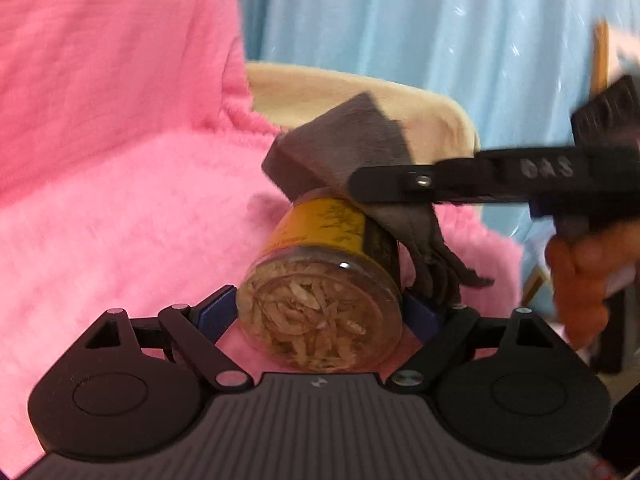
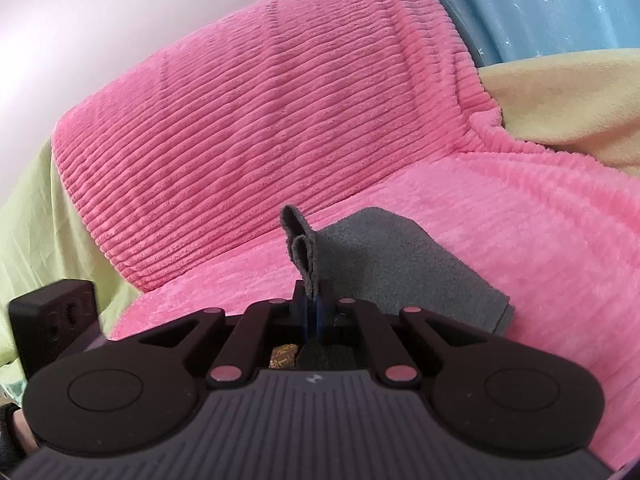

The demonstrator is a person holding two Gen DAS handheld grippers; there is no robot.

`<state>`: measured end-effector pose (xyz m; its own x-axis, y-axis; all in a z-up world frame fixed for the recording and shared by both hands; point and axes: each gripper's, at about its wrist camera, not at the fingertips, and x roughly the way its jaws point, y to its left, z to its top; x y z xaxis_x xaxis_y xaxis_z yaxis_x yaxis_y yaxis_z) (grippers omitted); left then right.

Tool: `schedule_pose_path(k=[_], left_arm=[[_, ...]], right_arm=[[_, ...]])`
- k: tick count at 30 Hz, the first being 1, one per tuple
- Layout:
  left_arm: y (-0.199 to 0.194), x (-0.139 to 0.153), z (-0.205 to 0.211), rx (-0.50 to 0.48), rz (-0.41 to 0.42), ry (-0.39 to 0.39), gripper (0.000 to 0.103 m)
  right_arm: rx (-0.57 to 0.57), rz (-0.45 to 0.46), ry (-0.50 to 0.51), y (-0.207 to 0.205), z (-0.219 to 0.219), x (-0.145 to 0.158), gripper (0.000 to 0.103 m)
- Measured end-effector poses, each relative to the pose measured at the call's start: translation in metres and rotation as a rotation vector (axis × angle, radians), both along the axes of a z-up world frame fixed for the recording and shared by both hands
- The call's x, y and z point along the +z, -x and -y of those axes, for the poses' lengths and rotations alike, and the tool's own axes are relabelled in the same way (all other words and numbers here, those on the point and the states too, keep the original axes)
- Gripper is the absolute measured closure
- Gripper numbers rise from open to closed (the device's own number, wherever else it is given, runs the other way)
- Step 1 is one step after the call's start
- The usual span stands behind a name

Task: Clean container
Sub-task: 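Rub the grey cloth over the jar's yellow label with the right gripper while the left gripper holds the jar, then wipe the jar side with the cloth in the right gripper while the left gripper rotates the jar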

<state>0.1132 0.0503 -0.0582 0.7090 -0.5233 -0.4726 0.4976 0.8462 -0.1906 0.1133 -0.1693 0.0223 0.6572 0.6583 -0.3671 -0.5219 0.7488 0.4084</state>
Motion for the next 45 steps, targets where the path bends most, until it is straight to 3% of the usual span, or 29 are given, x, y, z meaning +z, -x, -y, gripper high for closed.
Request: schedule_pose_path(k=[3, 5, 9, 11, 15, 17, 19, 22, 24, 26, 29, 33, 36, 42, 45], left_arm=[[0.0, 0.001, 0.005, -0.002, 0.02, -0.036, 0.016], [0.008, 0.003, 0.018, 0.0, 0.09, -0.16, 0.016], [0.028, -0.005, 0.052, -0.007, 0.263, -0.483, 0.016], [0.032, -0.009, 0.059, -0.012, 0.3, -0.549, 0.016], [0.033, -0.01, 0.063, -0.015, 0.313, -0.565, 0.017], [0.032, -0.009, 0.062, -0.014, 0.299, -0.545, 0.017], [0.031, -0.004, 0.047, -0.009, 0.246, -0.427, 0.016], [0.022, 0.005, 0.021, 0.009, 0.142, -0.174, 0.015], [0.014, 0.005, 0.009, 0.019, 0.076, -0.057, 0.016], [0.011, 0.003, 0.004, 0.018, 0.046, -0.007, 0.017], [0.016, 0.005, 0.012, 0.012, 0.091, -0.084, 0.017], [0.028, 0.004, 0.04, -0.004, 0.232, -0.335, 0.017], [0.035, -0.001, 0.054, -0.019, 0.309, -0.466, 0.018], [0.041, -0.005, 0.064, -0.029, 0.348, -0.522, 0.018], [0.04, -0.002, 0.055, -0.018, 0.3, -0.447, 0.017]], right_arm=[[-0.012, -0.011, -0.001, -0.001, 0.0, 0.002, 0.101], [0.047, -0.017, 0.001, 0.004, -0.006, 0.003, 0.1], [0.162, -0.007, 0.023, 0.02, -0.023, 0.003, 0.101], [0.159, 0.01, 0.038, 0.018, -0.025, 0.004, 0.102], [0.01, 0.022, 0.021, -0.001, -0.008, 0.002, 0.102], [-0.012, 0.001, -0.009, -0.004, -0.001, 0.0, 0.102], [-0.034, -0.02, -0.039, -0.007, 0.005, -0.002, 0.102], [-0.028, 0.006, -0.002, -0.003, 0.002, -0.001, 0.102], [-0.029, 0.0, -0.007, -0.002, 0.001, 0.0, 0.102], [-0.032, -0.007, -0.016, -0.003, 0.001, 0.001, 0.102], [-0.012, -0.006, -0.005, 0.002, -0.003, 0.004, 0.1], [0.125, 0.003, 0.016, 0.014, -0.019, 0.008, 0.1], [0.172, 0.024, 0.053, 0.02, -0.026, 0.011, 0.1], [-0.002, 0.013, 0.001, -0.001, -0.005, 0.005, 0.102], [-0.01, -0.008, -0.03, -0.004, -0.002, 0.003, 0.102]])
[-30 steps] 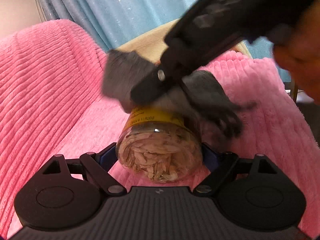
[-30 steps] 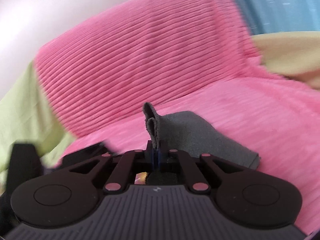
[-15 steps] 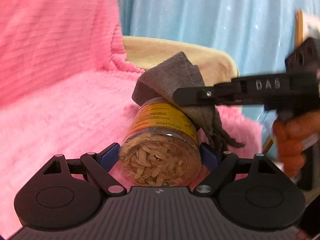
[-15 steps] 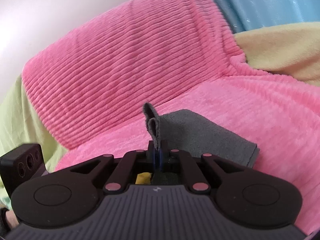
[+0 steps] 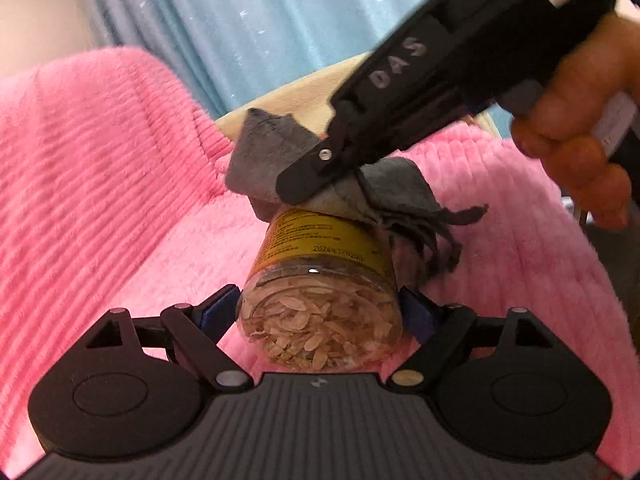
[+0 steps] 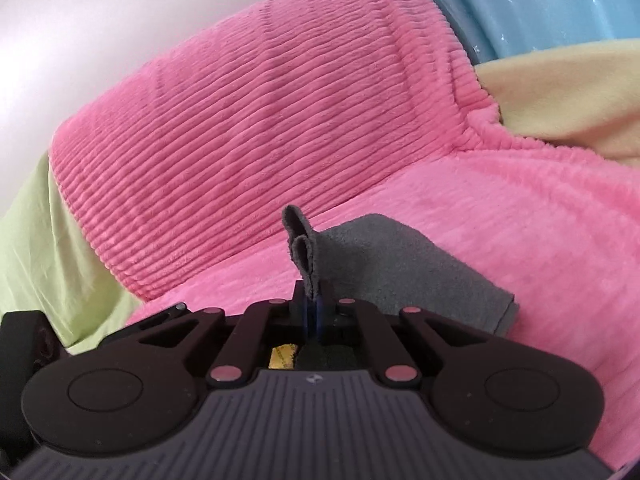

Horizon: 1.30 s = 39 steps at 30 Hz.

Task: Clean container
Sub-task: 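Wipe the jar side with the cloth in the right gripper while the left gripper rotates the jar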

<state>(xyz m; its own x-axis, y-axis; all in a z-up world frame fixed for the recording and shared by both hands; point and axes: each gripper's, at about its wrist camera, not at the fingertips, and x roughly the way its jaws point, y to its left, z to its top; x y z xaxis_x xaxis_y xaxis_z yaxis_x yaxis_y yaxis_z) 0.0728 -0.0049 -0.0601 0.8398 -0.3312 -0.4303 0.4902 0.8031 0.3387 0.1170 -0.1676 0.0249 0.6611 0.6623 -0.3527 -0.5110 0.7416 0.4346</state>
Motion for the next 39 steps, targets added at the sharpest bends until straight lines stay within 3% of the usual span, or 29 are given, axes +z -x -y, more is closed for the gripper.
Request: schedule_pose_path(k=[3, 6, 15, 19, 25, 31, 37, 39], left_arm=[[-0.008, 0.004, -0.019, 0.013, -0.107, 0.17, 0.015], [-0.015, 0.004, -0.029, 0.02, -0.167, 0.256, 0.016], [-0.018, 0.005, -0.028, 0.021, -0.168, 0.25, 0.016], [-0.024, 0.006, -0.028, 0.025, -0.174, 0.257, 0.016], [-0.026, 0.006, -0.028, 0.032, -0.176, 0.247, 0.016], [-0.022, 0.006, -0.024, 0.028, -0.155, 0.213, 0.017], [-0.005, 0.004, 0.0, 0.01, -0.022, 0.018, 0.017], [-0.002, 0.003, 0.004, 0.007, -0.003, -0.019, 0.017]], right_arm=[[0.002, 0.021, 0.03, 0.003, -0.003, 0.001, 0.102], [0.005, 0.011, 0.018, 0.002, -0.002, 0.0, 0.102], [0.005, -0.003, 0.015, 0.005, -0.005, 0.001, 0.101], [0.145, -0.01, 0.011, 0.014, -0.018, 0.002, 0.101], [0.183, -0.005, 0.02, 0.018, -0.024, 0.002, 0.101], [0.135, 0.041, 0.051, 0.015, -0.023, 0.001, 0.102], [-0.066, 0.038, 0.066, 0.005, -0.001, 0.0, 0.102], [-0.064, 0.014, 0.04, 0.004, 0.004, -0.001, 0.102]])
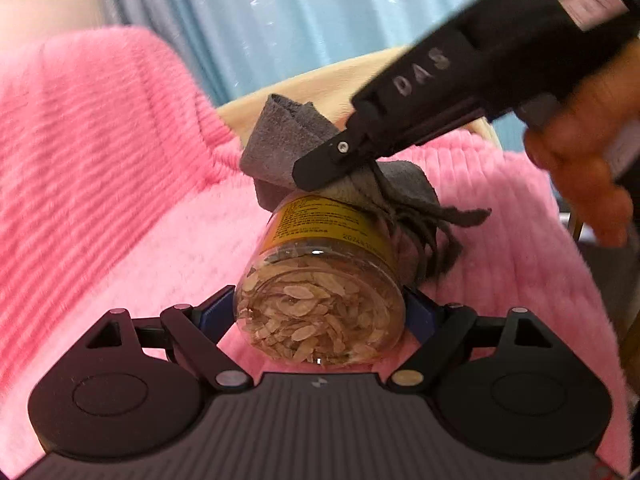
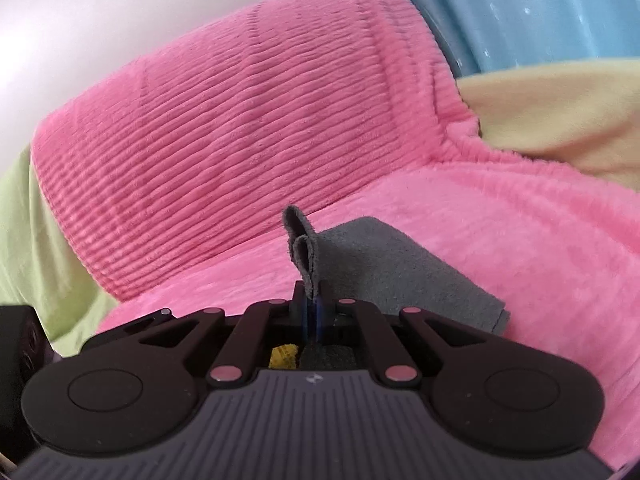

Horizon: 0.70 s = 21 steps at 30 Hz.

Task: Clean container
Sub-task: 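Wipe the jar side with the cloth in the right gripper while the left gripper rotates the jar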

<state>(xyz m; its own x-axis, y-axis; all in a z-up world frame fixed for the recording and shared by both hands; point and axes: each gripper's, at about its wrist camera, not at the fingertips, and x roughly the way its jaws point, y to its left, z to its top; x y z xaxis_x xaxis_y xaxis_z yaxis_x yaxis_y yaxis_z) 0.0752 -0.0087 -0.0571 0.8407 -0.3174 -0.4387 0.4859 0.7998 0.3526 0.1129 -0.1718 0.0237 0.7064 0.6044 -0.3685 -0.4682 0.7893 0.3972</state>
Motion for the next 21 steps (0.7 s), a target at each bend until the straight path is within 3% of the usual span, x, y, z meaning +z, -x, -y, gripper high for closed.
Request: schedule_pose_path(k=[3, 6, 9, 14, 18, 21], left_arm=[[0.0, -0.002, 0.001, 0.003, 0.007, -0.028, 0.017], [-0.001, -0.003, 0.002, 0.007, 0.006, -0.033, 0.017], [0.0, -0.004, 0.003, 0.003, 0.015, -0.05, 0.017], [0.003, -0.006, 0.01, -0.013, 0.043, -0.087, 0.018], [0.0, 0.0, 0.002, -0.017, 0.006, -0.003, 0.018], [-0.008, 0.008, -0.015, -0.007, -0.075, 0.158, 0.017]], right_arm=[[0.056, -0.004, 0.003, 0.004, -0.004, 0.002, 0.1], [0.181, -0.031, -0.038, 0.012, -0.014, 0.002, 0.1], [0.255, -0.009, 0.004, 0.018, -0.027, 0.005, 0.1], [0.115, 0.001, -0.008, 0.002, -0.015, 0.004, 0.102], [0.04, -0.014, -0.04, -0.004, -0.003, 0.001, 0.102], [0.044, 0.001, -0.022, -0.003, -0.007, 0.001, 0.102]])
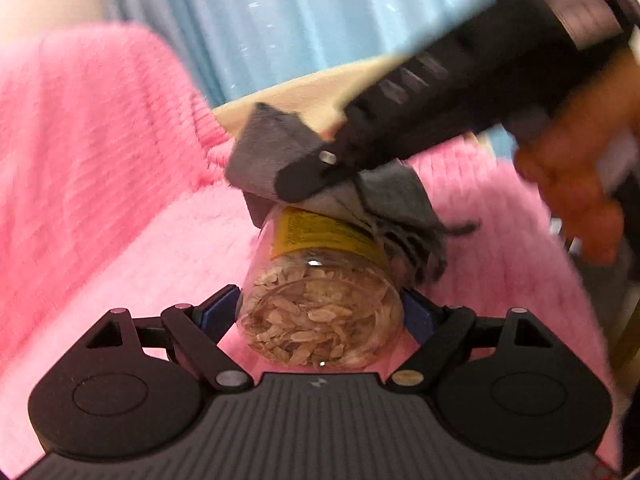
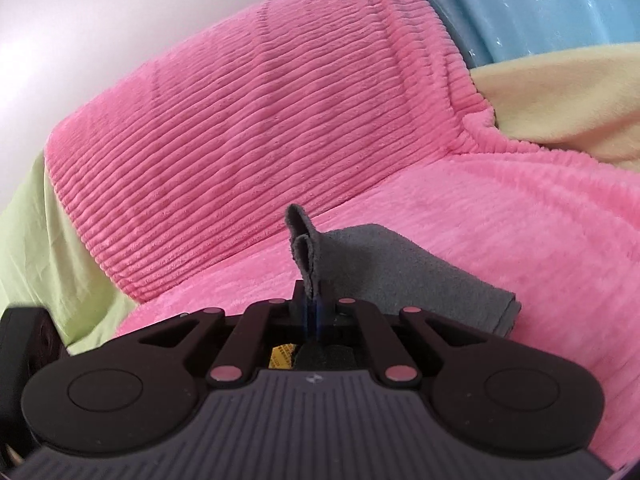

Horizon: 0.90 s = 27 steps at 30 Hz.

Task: Clean container
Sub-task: 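Wipe the jar side with the cloth in the right gripper while the left gripper rotates the jar, then keep wiping the jar body with the cloth while the left gripper holds it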

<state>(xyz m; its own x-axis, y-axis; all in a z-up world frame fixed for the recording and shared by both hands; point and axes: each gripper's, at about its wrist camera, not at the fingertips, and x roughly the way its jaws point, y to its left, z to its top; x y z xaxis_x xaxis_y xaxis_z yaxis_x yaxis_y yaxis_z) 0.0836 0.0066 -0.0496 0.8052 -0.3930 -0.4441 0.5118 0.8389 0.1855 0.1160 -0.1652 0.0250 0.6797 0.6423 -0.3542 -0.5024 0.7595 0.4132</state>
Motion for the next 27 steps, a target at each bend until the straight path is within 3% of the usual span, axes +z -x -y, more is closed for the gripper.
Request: schedule_pose_path(k=[3, 5, 8, 12, 15, 19, 22, 27], left_arm=[[-0.01, 0.002, -0.015, 0.011, -0.083, 0.138, 0.017], [-0.013, 0.001, -0.017, 0.011, -0.094, 0.154, 0.018], [-0.009, 0.001, -0.011, 0.01, -0.06, 0.1, 0.018], [0.005, -0.006, 0.012, 0.01, 0.066, -0.134, 0.018], [0.012, -0.011, 0.021, 0.007, 0.112, -0.218, 0.018], [0.014, -0.013, 0.027, 0.0, 0.135, -0.25, 0.018], [0.013, -0.013, 0.027, 0.003, 0.136, -0.247, 0.018], [0.013, -0.008, 0.014, 0.017, 0.079, -0.116, 0.018]], right_arm=[[0.0, 0.0, 0.0, 0.002, 0.001, -0.001, 0.102], [-0.001, -0.002, 0.0, 0.001, 0.002, -0.002, 0.102], [0.017, -0.002, 0.009, 0.003, -0.001, 0.0, 0.101], [0.117, -0.005, 0.013, 0.013, -0.01, 0.001, 0.101], [0.161, 0.004, 0.029, 0.017, -0.017, 0.001, 0.101], [0.094, 0.035, 0.056, 0.009, -0.014, 0.002, 0.102], [0.033, 0.013, 0.023, 0.002, -0.006, 0.001, 0.102], [0.031, 0.02, 0.026, 0.004, -0.007, 0.001, 0.102]])
